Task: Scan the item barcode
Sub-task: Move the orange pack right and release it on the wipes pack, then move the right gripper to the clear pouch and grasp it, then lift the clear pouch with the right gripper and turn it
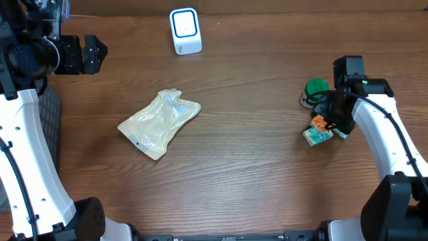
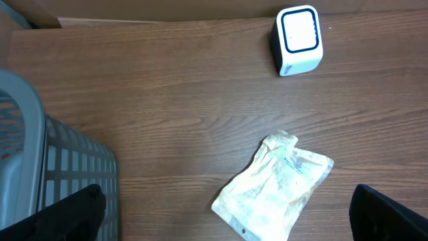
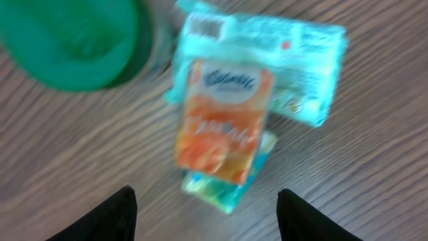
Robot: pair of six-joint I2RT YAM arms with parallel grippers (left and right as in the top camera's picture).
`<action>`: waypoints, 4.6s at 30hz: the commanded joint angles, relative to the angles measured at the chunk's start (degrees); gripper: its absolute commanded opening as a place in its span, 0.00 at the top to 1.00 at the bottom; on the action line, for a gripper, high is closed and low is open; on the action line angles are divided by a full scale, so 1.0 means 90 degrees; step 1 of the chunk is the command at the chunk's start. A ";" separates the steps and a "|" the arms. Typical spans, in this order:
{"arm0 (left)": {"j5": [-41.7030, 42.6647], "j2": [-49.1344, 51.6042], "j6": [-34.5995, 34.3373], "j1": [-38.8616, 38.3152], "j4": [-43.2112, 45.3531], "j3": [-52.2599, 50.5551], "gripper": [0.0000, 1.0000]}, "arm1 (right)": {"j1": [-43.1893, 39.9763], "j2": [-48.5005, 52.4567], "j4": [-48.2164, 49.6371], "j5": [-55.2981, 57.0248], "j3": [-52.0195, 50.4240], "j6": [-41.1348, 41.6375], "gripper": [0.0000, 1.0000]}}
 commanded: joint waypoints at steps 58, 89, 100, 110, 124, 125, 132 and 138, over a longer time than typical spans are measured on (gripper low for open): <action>0.0073 -0.0019 0.0092 0.0024 0.0010 0.0002 0.01 | 0.5608 0.4512 0.6402 -0.1887 0.1027 0.2657 0.27; 0.0073 -0.0019 0.0092 0.0024 0.0010 0.0002 0.00 | 0.4490 0.2249 0.1700 -0.1132 0.2210 -0.0529 0.96; 0.0073 -0.0019 0.0092 0.0024 0.0010 0.0002 0.01 | 0.4512 0.1872 -0.1664 0.2671 0.2613 -0.0102 0.96; 0.0073 -0.0019 0.0092 0.0024 0.0012 0.0002 0.00 | 0.4898 0.2696 -0.2023 0.4265 0.2608 -0.0017 0.96; 0.0073 -0.0019 0.0092 0.0024 0.0010 0.0002 0.00 | 0.6783 0.3072 -0.0947 0.2800 0.2618 -0.1253 0.20; 0.0073 -0.0019 0.0092 0.0024 0.0010 0.0002 0.01 | 0.6924 0.3072 -0.0835 0.2574 0.2647 -0.1246 0.20; 0.0073 -0.0019 0.0092 0.0024 0.0010 0.0002 0.01 | 0.6443 0.2982 -0.1236 0.1853 0.3473 -0.1246 0.20; 0.0073 -0.0019 0.0092 0.0024 0.0010 0.0002 0.00 | 0.5037 0.2871 -0.1622 0.0712 0.4107 -0.2084 0.24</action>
